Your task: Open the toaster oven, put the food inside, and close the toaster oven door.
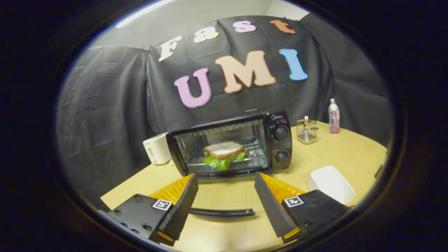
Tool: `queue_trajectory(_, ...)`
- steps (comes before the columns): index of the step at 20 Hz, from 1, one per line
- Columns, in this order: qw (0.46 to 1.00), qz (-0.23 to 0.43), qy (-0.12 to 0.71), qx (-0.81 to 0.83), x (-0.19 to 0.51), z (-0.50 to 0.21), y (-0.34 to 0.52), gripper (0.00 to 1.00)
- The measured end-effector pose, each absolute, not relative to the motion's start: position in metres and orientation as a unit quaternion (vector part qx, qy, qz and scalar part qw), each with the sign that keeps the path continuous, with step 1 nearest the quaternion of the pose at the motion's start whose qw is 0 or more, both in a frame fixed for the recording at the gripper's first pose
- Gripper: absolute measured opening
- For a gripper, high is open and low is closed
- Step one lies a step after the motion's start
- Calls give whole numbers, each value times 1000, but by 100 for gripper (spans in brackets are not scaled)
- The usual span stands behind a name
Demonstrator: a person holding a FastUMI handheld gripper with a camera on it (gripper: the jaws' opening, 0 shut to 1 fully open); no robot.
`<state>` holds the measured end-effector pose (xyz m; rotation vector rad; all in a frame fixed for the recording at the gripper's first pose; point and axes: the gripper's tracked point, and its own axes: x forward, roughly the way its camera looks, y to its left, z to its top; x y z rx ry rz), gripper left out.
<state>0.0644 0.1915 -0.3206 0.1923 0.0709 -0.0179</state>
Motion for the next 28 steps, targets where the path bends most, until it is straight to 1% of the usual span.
queue_trajectory(5, 989, -3, 112, 97, 41, -380, 204, 100)
queue_trajectory(7, 985, -14, 148, 87, 39, -399, 199, 100)
queue_trajectory(14, 975, -26, 214, 47, 54, -413, 193, 100)
queue_trajectory(16, 974, -29, 222, 45, 58, -409, 190, 100)
queue_trajectory(19, 975, -27, 212, 57, 66, -401, 188, 100)
queue_trajectory(28, 985, -19, 159, 61, 74, -353, 186, 100)
